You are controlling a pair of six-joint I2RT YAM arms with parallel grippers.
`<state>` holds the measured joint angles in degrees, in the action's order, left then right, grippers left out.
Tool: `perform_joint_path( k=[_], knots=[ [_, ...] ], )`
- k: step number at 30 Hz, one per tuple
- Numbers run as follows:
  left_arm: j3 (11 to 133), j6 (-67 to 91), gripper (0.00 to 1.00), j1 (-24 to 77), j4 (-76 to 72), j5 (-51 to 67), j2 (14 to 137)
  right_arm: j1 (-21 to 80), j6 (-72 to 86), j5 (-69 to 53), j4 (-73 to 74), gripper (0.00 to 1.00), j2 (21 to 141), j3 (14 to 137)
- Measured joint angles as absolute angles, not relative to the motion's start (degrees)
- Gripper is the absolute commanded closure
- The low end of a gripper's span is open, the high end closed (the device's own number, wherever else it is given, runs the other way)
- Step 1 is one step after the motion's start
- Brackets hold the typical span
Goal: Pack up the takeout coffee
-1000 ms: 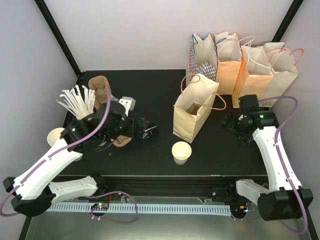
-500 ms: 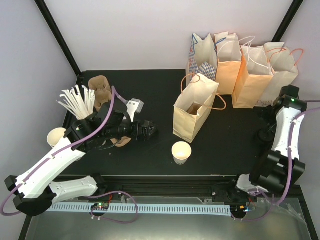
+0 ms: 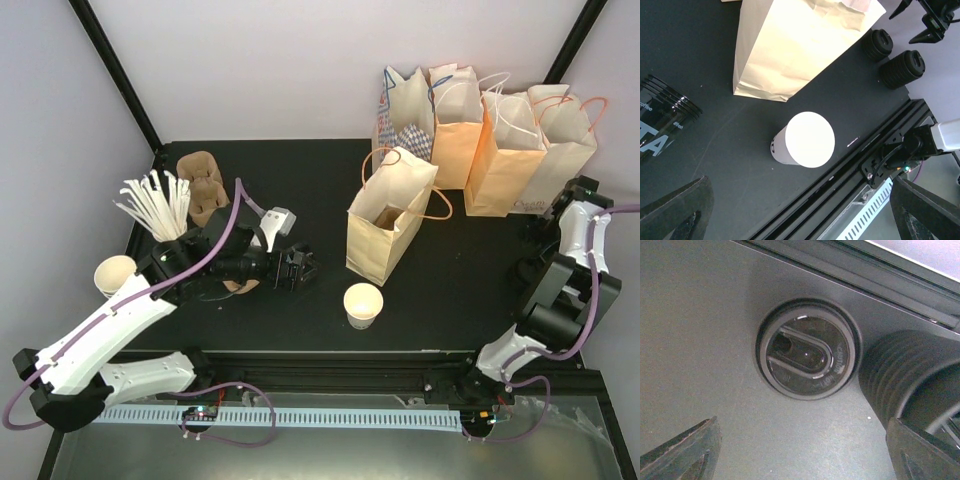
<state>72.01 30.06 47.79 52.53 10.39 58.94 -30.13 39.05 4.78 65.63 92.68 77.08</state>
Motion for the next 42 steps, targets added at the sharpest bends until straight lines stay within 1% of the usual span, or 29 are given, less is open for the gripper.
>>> perform_joint_path(
  k=[8, 15, 23, 31, 36, 42],
  knots=[
    [70.7, 30.1, 0.01, 47.8, 52.4, 10.8, 58.8, -32.6, 38.9, 2.1, 62.7, 0.08, 97.6, 77.9],
    [70.3, 30.1, 0.01, 47.8, 52.2, 11.2, 58.8, -33.8, 38.9, 0.9, 60.7, 0.08, 98.1, 77.0],
    [70.2, 29.7, 0.01, 47.8, 52.2, 11.5, 58.9, -34.2, 38.9, -0.1, 58.3, 0.12, 101.1, 75.9],
    [70.2, 29.1, 0.01, 47.8, 52.2, 11.6, 59.6, -34.2, 39.6, 0.3, 57.2, 0.13, 101.4, 74.6],
    [70.2, 29.1, 0.01, 47.8, 52.2, 11.6, 60.4, -34.2, 39.6, 0.5, 56.5, 0.18, 101.9, 73.3],
    [70.2, 29.0, 0.01, 47.7, 52.2, 11.6, 60.6, -34.2, 39.8, 0.8, 55.9, 0.27, 102.4, 73.3]
  ],
)
